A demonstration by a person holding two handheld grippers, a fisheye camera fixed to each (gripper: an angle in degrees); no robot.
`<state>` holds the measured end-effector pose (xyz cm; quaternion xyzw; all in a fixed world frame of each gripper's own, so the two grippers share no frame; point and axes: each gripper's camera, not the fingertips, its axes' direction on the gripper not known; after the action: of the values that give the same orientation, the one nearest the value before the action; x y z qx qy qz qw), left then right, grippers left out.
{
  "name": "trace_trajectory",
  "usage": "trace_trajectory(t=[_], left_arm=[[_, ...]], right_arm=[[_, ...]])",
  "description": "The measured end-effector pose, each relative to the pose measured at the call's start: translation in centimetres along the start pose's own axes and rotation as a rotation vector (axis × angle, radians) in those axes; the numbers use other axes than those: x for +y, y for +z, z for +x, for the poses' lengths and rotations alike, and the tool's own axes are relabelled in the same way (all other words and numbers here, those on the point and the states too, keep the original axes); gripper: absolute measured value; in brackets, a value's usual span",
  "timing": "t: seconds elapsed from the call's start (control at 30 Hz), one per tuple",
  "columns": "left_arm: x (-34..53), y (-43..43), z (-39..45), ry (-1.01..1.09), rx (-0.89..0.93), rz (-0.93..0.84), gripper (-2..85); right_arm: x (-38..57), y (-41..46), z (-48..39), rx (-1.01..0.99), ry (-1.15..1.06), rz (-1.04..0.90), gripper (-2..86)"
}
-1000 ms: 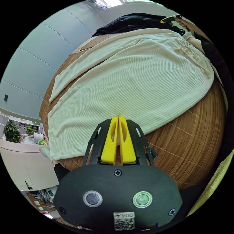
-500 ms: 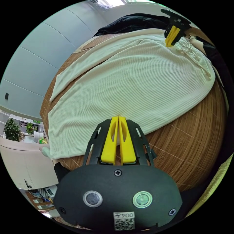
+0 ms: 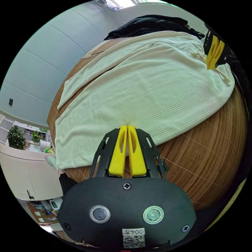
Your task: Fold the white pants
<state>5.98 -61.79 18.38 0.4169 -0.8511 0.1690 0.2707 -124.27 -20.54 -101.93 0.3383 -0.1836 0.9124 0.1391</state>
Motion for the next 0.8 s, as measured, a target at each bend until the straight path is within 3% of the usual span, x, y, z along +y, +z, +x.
trace_trajectory(t=[0.17, 0.43, 0.6, 0.67, 0.8], left_arm=[[0.2, -0.5, 0.8, 0.024, -0.010, 0.009, 0.2], [0.1, -1.6, 0.9, 0.003, 0.041, -0.008, 0.5], [1.1, -3.0, -0.3, -0.199, -0.048, -0.025, 0.8], [1.7, -1.7, -0.1, -0.217, 0.001, -0.094, 0.8], [0.8, -3.8, 0.5, -0.180, -0.052, -0.124, 0.8]], right_arm=[[-0.4, 3.9, -2.4, -0.021, 0.149, -0.128, -0.6], [1.5, 4.2, -4.6, 0.007, 0.484, 0.017, -0.1], [4.3, 2.9, -5.3, 0.018, 0.834, 0.102, 4.2], [6.5, 3.8, -6.1, 0.063, 1.000, 0.045, 5.0], [7.3, 6.0, -7.6, 0.041, 0.967, -0.032, 5.0]])
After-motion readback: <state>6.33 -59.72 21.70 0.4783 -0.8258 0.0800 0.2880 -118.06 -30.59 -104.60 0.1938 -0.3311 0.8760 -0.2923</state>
